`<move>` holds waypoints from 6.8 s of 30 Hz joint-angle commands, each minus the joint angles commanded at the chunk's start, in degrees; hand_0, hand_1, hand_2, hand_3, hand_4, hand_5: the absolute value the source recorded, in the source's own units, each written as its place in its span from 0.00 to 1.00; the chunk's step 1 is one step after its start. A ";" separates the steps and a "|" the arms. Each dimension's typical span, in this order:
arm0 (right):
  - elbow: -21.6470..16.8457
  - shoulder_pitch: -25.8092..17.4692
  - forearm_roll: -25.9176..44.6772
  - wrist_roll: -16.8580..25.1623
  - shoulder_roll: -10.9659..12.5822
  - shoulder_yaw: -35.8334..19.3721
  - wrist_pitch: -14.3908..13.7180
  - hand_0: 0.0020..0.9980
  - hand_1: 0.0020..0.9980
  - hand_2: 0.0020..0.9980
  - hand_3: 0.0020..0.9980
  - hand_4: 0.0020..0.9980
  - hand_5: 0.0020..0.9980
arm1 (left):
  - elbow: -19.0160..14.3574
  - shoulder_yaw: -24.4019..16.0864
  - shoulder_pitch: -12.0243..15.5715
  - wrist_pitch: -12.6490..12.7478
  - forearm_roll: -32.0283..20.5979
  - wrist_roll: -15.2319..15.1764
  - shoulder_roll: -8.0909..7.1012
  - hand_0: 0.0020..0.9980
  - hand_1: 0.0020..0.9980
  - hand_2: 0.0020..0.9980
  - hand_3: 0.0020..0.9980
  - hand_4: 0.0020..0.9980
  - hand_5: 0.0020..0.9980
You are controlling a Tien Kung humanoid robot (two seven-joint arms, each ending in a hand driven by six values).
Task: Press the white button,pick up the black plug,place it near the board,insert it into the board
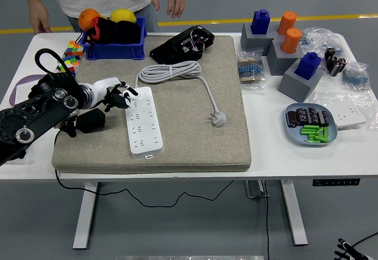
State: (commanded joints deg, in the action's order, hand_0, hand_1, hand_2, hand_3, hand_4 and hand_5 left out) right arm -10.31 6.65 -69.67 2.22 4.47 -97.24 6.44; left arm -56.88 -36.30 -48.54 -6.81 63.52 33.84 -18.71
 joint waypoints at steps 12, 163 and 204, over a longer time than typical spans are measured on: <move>0.00 0.27 0.37 -0.20 0.00 0.41 -0.10 0.78 0.67 0.65 0.63 0.72 0.47 | 6.79 0.77 -2.30 0.61 2.62 0.56 4.14 0.02 0.02 0.11 0.79 0.00 0.00; 0.00 0.20 0.90 0.52 0.25 1.19 0.05 0.78 0.67 0.64 0.62 0.72 0.47 | -8.74 1.80 5.62 1.64 26.55 -25.81 -8.22 0.33 0.29 0.26 0.31 0.70 0.00; 0.00 0.61 1.58 0.47 0.60 2.60 0.07 0.78 0.66 0.64 0.62 0.71 0.47 | -3.97 9.90 -0.65 -1.38 28.09 -22.68 -7.68 0.33 0.27 0.25 0.28 0.63 0.00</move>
State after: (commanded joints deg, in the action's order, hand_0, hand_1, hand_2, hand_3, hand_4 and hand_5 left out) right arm -10.31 7.26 -68.08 2.69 5.08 -94.63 6.51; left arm -60.85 -26.39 -49.19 -8.19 91.62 11.16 -26.39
